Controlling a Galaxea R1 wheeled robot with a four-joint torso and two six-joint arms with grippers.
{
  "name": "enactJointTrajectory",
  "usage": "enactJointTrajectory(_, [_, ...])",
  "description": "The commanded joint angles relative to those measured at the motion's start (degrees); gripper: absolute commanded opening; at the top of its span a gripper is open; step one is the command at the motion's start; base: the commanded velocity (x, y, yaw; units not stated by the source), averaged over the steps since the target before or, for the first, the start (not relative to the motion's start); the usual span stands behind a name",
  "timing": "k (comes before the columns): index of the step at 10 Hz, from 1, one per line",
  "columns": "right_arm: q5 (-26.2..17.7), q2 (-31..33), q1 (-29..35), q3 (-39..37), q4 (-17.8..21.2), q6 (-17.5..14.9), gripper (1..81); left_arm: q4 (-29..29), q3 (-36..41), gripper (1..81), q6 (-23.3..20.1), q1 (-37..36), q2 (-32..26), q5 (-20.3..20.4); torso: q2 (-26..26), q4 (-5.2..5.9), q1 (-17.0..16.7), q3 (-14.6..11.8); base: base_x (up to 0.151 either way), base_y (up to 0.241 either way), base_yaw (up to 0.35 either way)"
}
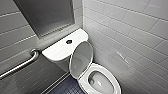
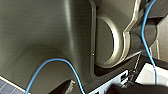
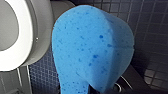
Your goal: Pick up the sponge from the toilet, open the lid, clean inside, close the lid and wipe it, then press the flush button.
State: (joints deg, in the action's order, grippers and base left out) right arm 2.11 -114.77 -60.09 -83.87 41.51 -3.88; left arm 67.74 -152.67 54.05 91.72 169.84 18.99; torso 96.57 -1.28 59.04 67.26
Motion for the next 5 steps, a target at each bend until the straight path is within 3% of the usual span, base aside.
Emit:
enactJointTrajectory(1, [-7.29,-1.19,-7.01,-3.22,-8.72,-1.57,1.0,0.37,0.53,81.1,0.09,1.23,-1.25,0.34,0.00,0.00,0.00,0.00,0.000,0.000,0.000])
enactJointTrajectory(3, [-6.59,-6.63,-13.17,-7.44,-12.94,-1.66,1.0,0.46,0.53,81.1,0.18,0.52,-2.13,1.40,0.00,0.00,0.00,0.00,0.000,0.000,0.000])
enactJointTrajectory(4, [-5.46,-8.56,-15.20,-8.49,-14.34,-1.66,1.0,0.46,0.27,81.1,0.18,0.17,-2.39,1.40,0.00,0.00,0.00,-2.80,0.000,0.000,0.000])
enactJointTrajectory(5, [-4.57,-9.71,-16.51,-8.75,-15.14,-1.66,1.0,0.54,0.27,81.1,0.09,-0.09,-2.57,1.40,-5.73,0.00,-3.69,-5.29,0.000,0.000,0.000])
